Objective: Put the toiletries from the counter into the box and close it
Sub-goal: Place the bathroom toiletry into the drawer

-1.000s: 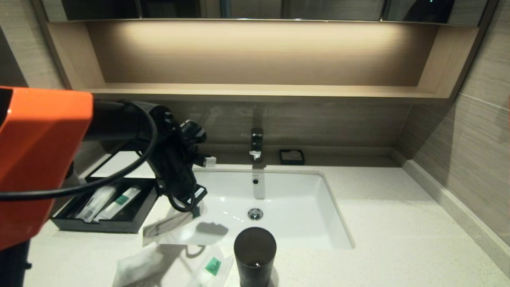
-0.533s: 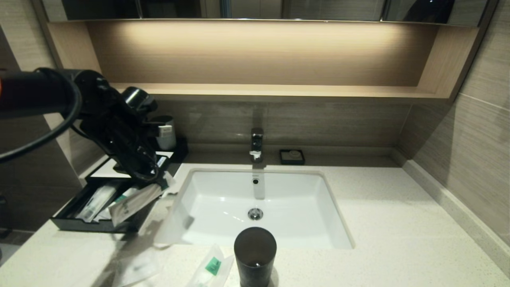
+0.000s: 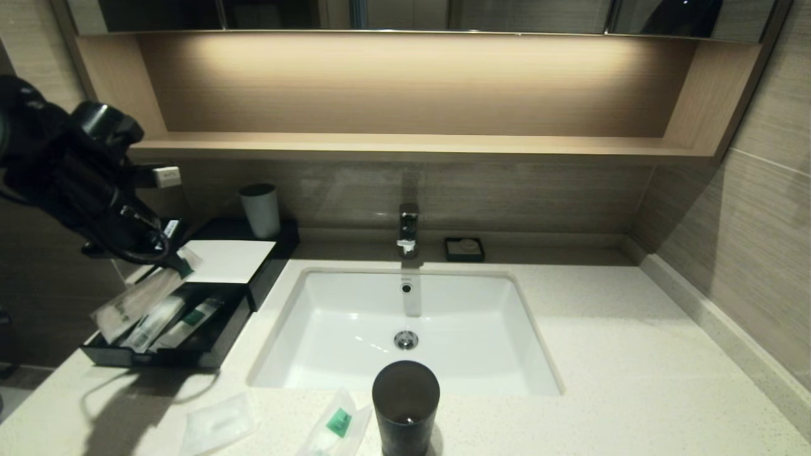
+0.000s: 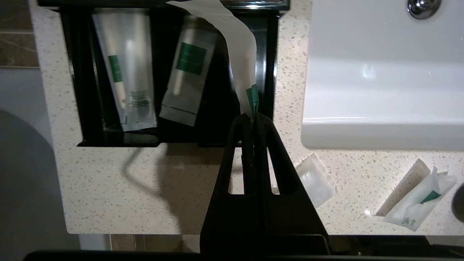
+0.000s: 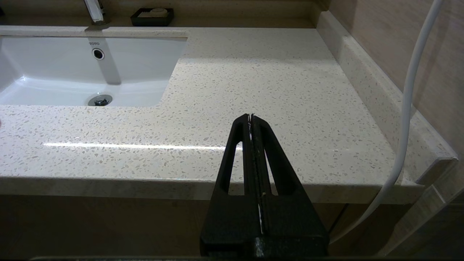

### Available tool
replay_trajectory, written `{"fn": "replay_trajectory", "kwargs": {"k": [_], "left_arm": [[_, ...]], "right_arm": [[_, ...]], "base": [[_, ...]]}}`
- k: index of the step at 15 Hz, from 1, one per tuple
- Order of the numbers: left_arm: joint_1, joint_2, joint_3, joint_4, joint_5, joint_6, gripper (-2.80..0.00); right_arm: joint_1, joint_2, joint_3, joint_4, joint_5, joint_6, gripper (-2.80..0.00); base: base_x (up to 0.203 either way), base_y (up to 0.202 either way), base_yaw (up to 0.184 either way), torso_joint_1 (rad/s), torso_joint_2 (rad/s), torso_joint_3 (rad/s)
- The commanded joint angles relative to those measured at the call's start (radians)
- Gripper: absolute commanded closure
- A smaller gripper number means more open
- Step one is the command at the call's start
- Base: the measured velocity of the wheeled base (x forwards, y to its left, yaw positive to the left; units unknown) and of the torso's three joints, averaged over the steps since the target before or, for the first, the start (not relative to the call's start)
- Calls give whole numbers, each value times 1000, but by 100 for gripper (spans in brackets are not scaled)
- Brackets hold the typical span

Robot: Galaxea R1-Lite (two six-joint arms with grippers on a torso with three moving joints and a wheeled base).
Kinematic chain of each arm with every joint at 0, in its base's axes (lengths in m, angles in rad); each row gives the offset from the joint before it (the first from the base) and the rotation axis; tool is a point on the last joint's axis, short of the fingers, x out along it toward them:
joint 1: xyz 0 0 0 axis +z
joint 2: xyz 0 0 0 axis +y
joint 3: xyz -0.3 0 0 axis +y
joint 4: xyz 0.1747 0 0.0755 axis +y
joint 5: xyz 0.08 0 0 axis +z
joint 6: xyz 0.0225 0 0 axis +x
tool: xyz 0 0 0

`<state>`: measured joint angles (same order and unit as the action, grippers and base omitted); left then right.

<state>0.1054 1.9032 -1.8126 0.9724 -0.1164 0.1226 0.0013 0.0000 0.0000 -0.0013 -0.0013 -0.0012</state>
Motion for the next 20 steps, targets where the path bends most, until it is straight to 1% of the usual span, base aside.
{"fn": "replay_trajectory", "kwargs": {"k": [1, 2, 5, 7, 10, 20], "left_arm": [[68, 3, -1, -3, 0, 4, 0], [88, 17, -1, -6, -1, 8, 0], [113, 51, -3, -7, 1, 11, 0], [115, 62, -14, -7, 5, 11, 0], [115, 66, -13, 2, 32, 12, 0], [121, 173, -14, 43, 44, 14, 0]], "right_arm": [[0, -1, 0, 0, 0, 0, 0], [0, 0, 2, 0, 0, 0, 0], [0, 0, 2, 0, 0, 0, 0], [0, 0, 1, 0, 0, 0, 0], [0, 0, 2, 0, 0, 0, 0], [0, 0, 2, 0, 0, 0, 0]], "base": [[0, 0, 0, 0, 0, 0], [0, 0, 0, 0, 0, 0], [0, 0, 0, 0, 0, 0], [0, 0, 0, 0, 0, 0], [0, 0, 0, 0, 0, 0], [0, 0, 0, 0, 0, 0]]}}
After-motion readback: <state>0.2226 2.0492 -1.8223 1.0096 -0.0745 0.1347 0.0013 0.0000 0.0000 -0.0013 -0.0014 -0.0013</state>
